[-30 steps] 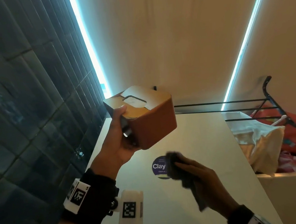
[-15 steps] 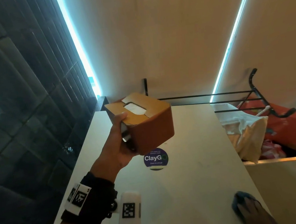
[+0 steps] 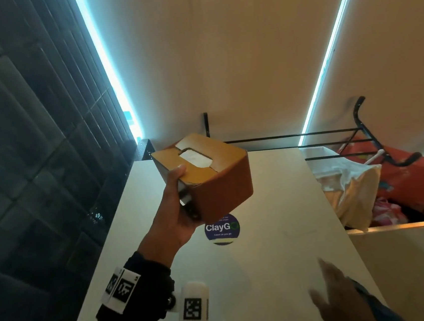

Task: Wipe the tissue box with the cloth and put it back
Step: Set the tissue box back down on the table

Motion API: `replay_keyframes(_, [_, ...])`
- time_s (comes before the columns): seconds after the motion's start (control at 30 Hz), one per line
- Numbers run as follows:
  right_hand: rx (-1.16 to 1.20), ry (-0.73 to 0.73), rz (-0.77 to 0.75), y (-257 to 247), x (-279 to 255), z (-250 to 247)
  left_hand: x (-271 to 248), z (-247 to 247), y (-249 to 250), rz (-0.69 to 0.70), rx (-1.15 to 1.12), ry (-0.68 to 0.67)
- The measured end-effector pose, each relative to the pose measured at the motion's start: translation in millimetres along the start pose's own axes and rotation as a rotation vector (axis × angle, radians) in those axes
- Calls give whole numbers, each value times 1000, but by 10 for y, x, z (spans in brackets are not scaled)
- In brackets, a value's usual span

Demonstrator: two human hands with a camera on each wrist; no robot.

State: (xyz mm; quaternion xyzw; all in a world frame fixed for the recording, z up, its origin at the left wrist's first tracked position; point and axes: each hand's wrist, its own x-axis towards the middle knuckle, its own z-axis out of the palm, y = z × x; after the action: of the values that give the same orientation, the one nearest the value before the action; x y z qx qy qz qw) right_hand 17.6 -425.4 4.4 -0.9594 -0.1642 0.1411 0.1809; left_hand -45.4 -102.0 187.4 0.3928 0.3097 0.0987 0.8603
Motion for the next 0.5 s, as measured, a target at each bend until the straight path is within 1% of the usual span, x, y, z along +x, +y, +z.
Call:
replay_keyframes(0.07, [452, -97, -16, -551, 143, -268, 9, 4, -67, 35, -9, -16])
replay_keyframes(0.1, [685, -122, -12, -803, 198, -379, 11, 19, -102, 46, -12, -25])
replay_keyframes(0.17, [1088, -185, -55, -1261, 271, -601, 28, 26, -182, 77, -17, -42])
replay_keyframes(0.2, [1235, -227, -82, -1471, 324, -686, 27, 29, -232, 104, -9, -57])
replay_keyframes(0.23, [1330, -254, -86, -1658, 377, -740, 43, 28, -288, 131, -2, -83])
replay_keyframes(0.3, [1445, -283, -98, -1885, 492, -777, 59, 31, -374, 193, 9, -100])
replay_keyframes(0.4, [1493, -295, -109, -2079, 623, -787, 86, 49, -434, 278, -10, -80])
replay_keyframes(0.5, [1494, -276, -115, -2165, 722, -776, 133, 30, -485, 295, -35, -27])
